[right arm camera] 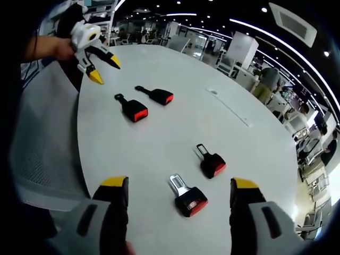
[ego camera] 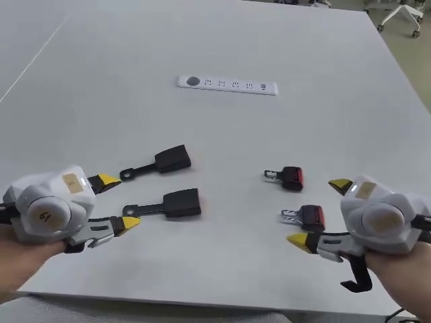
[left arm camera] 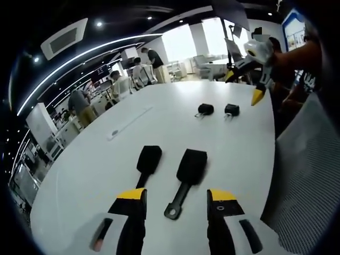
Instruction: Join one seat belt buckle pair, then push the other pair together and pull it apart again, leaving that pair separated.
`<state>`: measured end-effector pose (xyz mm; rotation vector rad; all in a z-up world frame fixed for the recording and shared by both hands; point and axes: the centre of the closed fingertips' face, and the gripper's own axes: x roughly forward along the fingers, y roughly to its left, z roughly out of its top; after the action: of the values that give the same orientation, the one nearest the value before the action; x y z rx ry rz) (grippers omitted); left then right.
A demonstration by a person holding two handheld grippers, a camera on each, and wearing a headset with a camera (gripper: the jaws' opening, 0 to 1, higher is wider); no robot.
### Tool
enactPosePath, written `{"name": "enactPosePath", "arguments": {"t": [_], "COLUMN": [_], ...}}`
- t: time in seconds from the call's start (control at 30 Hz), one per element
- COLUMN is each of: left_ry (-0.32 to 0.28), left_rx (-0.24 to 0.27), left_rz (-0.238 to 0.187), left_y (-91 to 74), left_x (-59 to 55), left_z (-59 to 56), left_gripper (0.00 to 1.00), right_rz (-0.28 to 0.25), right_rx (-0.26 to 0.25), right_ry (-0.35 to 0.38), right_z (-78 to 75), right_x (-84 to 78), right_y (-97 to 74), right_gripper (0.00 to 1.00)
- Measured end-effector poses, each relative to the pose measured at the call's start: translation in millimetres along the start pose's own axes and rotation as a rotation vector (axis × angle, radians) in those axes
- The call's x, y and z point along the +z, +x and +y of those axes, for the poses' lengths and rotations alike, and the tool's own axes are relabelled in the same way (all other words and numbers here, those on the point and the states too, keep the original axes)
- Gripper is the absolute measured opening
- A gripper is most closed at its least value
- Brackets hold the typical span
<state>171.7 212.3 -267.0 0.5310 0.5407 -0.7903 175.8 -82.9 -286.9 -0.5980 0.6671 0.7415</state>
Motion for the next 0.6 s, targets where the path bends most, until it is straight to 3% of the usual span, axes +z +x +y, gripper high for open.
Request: {"name": "enactPosePath", "arguments": {"t": [0.27, 0.37, 0.6], "left_ry": [0.045, 0.051, 0.108], "left_rx": [0.041, 0.049, -0.016], "left_rz": [-0.022, -0.008, 0.021], "left_y": [7.8, 13.0, 29.7], "left_x": [4.4, 0.7, -3.7], "left_z": [14.6, 19.5, 13.4], "left_gripper": [0.29, 0.26, 0.19], "right_rz": [0.024, 0.031, 0.070], "right_rx": [0.021, 0.023, 0.066], "right_ry": [-0.007, -0.019, -0.049], "right_z": [1.1, 0.0, 0.9], "right_x": [-4.2, -5.1, -13.7], "right_y": [4.1, 4.7, 8.4], "right_gripper": [0.74, 0.74, 0.67]}}
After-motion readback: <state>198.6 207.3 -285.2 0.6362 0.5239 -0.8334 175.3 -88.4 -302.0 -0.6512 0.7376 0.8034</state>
